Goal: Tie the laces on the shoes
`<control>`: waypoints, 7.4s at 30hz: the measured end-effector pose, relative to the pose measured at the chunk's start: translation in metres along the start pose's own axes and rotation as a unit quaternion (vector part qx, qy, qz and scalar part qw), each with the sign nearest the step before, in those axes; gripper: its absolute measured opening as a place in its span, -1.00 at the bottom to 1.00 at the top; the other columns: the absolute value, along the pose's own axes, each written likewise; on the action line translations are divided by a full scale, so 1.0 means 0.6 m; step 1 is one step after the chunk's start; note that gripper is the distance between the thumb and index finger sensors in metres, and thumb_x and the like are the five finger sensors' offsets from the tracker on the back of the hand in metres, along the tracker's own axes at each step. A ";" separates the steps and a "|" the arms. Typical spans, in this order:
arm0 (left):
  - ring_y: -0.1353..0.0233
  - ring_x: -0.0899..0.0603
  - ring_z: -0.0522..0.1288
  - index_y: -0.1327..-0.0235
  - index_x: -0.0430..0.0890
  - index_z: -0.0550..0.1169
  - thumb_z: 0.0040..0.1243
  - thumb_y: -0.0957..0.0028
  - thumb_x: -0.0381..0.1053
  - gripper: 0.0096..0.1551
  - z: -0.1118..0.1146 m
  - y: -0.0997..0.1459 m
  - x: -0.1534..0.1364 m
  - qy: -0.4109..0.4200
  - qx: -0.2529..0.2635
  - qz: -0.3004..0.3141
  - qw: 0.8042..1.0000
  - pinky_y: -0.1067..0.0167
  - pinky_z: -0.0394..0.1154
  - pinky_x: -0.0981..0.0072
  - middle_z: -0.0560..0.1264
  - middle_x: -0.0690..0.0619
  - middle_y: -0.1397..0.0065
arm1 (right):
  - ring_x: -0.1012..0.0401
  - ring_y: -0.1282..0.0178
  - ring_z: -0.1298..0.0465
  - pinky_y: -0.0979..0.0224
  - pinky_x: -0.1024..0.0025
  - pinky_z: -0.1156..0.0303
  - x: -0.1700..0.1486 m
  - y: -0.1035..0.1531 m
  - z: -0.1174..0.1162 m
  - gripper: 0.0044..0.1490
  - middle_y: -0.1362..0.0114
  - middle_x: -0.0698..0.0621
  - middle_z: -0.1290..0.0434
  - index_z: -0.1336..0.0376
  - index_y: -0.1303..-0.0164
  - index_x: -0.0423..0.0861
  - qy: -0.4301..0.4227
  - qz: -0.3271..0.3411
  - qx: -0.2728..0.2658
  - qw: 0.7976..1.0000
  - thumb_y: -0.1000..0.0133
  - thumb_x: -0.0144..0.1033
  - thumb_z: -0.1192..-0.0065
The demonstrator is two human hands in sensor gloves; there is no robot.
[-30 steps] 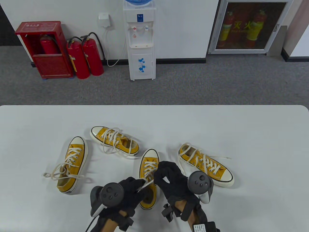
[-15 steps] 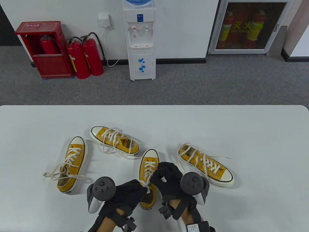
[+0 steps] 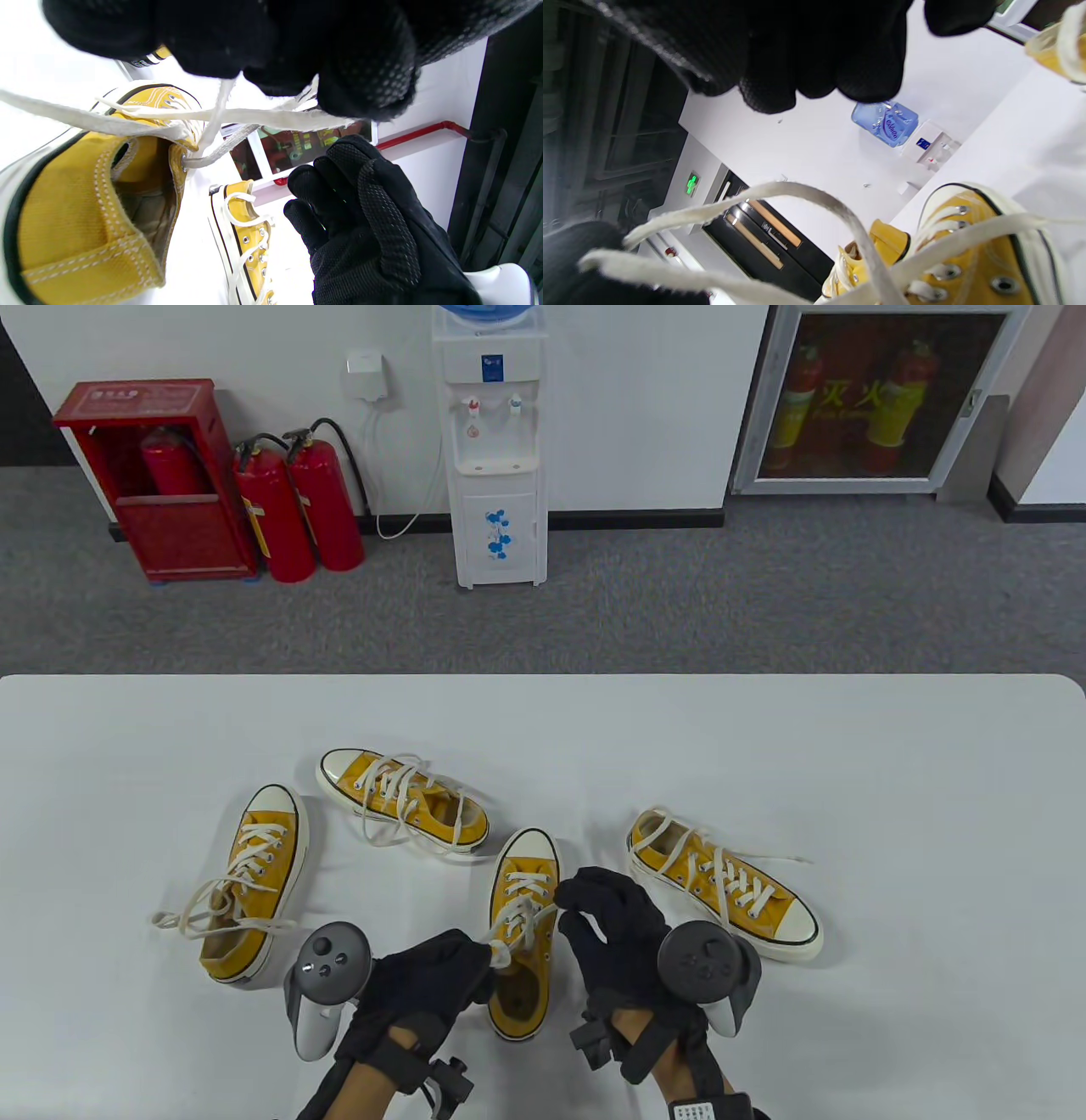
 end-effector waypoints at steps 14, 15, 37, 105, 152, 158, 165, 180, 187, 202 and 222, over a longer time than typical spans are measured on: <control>0.29 -0.05 0.64 0.44 0.15 0.82 0.16 -0.07 0.38 -0.60 0.001 0.001 0.004 -0.016 -0.001 0.006 1.000 0.13 0.62 -0.01 0.70 0.11 0.13 | -0.12 -0.58 -0.24 -0.51 -0.42 -0.01 0.033 0.014 -0.092 -0.16 -0.66 -0.10 -0.03 -0.25 -0.47 -0.09 0.024 0.035 0.153 0.987 0.03 -0.12 -0.47; 0.29 -0.05 0.64 0.44 0.15 0.82 0.16 -0.07 0.38 -0.59 0.002 0.001 0.006 -0.020 -0.002 0.008 1.000 0.13 0.62 -0.01 0.70 0.11 0.13 | -0.13 -0.59 -0.23 -0.51 -0.43 0.00 0.033 0.015 -0.095 -0.19 -0.66 -0.10 -0.03 -0.28 -0.45 -0.10 0.022 0.034 0.157 0.987 0.02 -0.13 -0.47; -0.07 -0.17 0.68 -0.09 0.10 0.70 0.09 0.00 0.47 -0.36 -0.060 0.021 0.034 -0.225 0.105 0.055 0.967 -0.19 0.58 -0.14 0.63 0.01 -0.24 | -0.13 -0.57 -0.27 -0.51 -0.41 0.00 0.026 -0.008 0.049 -0.46 -0.54 -0.06 -0.22 -0.42 -0.13 -0.14 0.021 -0.016 0.006 1.000 -0.05 -0.09 -0.32; 0.18 -0.09 0.68 0.18 0.12 0.72 0.16 -0.02 0.38 -0.56 -0.173 0.035 -0.097 -0.305 0.159 -0.241 0.908 0.11 0.62 -0.02 0.65 0.04 -0.09 | 0.05 -0.24 -0.48 -0.38 -0.09 -0.30 -0.169 0.072 0.243 -0.32 -0.59 -0.07 -0.19 -0.34 -0.38 -0.07 0.353 -0.336 -0.110 0.866 -0.02 -0.17 -0.36; 0.20 -0.09 0.68 0.27 0.12 0.72 0.14 -0.03 0.39 -0.59 -0.166 0.031 -0.092 -0.257 0.162 -0.204 0.931 0.12 0.62 -0.02 0.65 0.04 -0.07 | -0.15 -0.55 -0.33 -0.51 -0.41 -0.02 -0.058 0.023 -0.014 -0.47 -0.44 -0.07 -0.37 -0.53 0.18 -0.10 -0.008 -0.131 0.140 0.981 -0.01 0.13 -0.32; 0.20 -0.09 0.68 0.27 0.12 0.72 0.14 -0.03 0.39 -0.59 -0.166 0.030 -0.091 -0.253 0.162 -0.202 0.932 0.12 0.62 -0.02 0.65 0.04 -0.07 | -0.12 -0.50 -0.42 -0.49 -0.37 -0.11 -0.045 -0.010 -0.025 -0.46 -0.40 -0.06 -0.45 -0.56 0.34 -0.11 -0.119 -0.146 0.125 0.974 0.06 0.19 -0.43; 0.20 -0.09 0.68 0.26 0.12 0.72 0.14 -0.03 0.38 -0.59 -0.165 0.030 -0.088 -0.251 0.163 -0.195 0.934 0.12 0.62 -0.02 0.65 0.04 -0.07 | -0.14 -0.62 -0.34 -0.52 -0.43 0.00 -0.045 -0.032 -0.090 -0.43 -0.44 -0.03 -0.49 -0.56 0.31 -0.15 -0.262 -0.157 0.166 0.937 0.05 0.18 -0.46; 0.19 -0.09 0.67 0.21 0.12 0.71 0.14 -0.03 0.40 -0.57 -0.151 0.027 -0.072 -0.114 0.138 -0.149 0.972 0.11 0.62 -0.01 0.64 0.04 -0.09 | 0.05 -0.28 -0.52 -0.48 -0.34 -0.16 -0.045 -0.023 -0.108 -0.34 -0.60 -0.11 -0.16 -0.35 -0.31 -0.20 -0.251 -0.124 0.170 0.945 0.00 -0.28 -0.45; 0.13 -0.08 0.66 0.12 0.13 0.68 0.16 -0.03 0.42 -0.55 -0.129 0.017 -0.025 -0.036 0.097 -0.079 0.991 0.06 0.61 -0.01 0.61 0.04 -0.15 | 0.12 -0.14 -0.53 -0.44 -0.24 -0.23 -0.036 -0.025 -0.104 -0.41 -0.56 -0.09 -0.18 -0.37 -0.27 -0.14 -0.176 -0.118 0.138 0.968 0.01 -0.39 -0.43; -0.07 -0.14 0.62 -0.15 0.07 0.59 0.33 -0.03 0.15 -0.55 -0.066 -0.015 0.094 -0.114 -0.017 0.023 0.993 -0.17 0.53 -0.14 0.51 -0.01 -0.34 | 0.11 -0.13 -0.50 -0.41 -0.17 -0.25 -0.025 -0.033 -0.109 -0.35 -0.58 -0.05 -0.13 -0.35 -0.34 -0.06 -0.095 -0.112 0.116 0.982 0.02 -0.50 -0.39; -0.17 -0.13 0.58 -0.18 0.20 0.60 0.34 -0.04 0.19 -0.56 -0.056 -0.046 0.042 -0.140 0.066 -0.018 0.988 -0.32 0.45 -0.19 0.49 0.07 -0.39 | 0.10 -0.15 -0.43 -0.49 -0.29 -0.02 0.020 -0.019 -0.139 -0.46 -0.46 0.00 -0.29 -0.56 -0.07 0.02 0.030 -0.028 0.185 0.982 0.07 -0.62 -0.30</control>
Point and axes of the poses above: the tracker on the back of each hand, its own x axis roughly to the thumb side, its own y axis roughly from the fingertips to the wrist, z = x × y, the point moved 3 cm from there along -y, roughly from the wrist to the fingertips
